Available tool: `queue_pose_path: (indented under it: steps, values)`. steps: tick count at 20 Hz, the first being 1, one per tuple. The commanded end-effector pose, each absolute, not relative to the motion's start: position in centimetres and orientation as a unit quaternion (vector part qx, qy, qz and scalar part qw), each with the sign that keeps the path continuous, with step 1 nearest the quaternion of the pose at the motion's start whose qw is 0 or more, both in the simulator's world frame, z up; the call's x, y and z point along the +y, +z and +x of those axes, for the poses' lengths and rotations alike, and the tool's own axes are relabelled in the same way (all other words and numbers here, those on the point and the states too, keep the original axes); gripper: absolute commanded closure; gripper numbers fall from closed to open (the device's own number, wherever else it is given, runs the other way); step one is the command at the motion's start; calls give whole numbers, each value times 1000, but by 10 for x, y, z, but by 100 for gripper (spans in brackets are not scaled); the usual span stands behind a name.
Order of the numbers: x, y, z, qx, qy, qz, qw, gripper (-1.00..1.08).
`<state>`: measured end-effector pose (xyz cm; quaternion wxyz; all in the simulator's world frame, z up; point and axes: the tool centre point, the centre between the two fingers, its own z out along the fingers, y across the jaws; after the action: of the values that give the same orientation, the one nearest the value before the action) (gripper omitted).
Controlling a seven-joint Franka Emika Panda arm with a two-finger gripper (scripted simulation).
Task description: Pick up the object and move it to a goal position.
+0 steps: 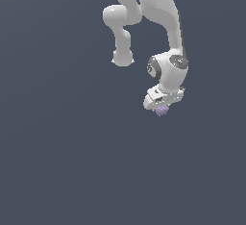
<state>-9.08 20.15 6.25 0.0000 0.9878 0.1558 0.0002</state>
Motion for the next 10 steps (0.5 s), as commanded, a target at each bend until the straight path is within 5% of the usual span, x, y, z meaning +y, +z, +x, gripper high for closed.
queue_pose_path:
  steps: [1,10]
  values:
    - [216,66,-106,155,0,988,0,108]
    - [246,72,-134,155,0,988,0,108]
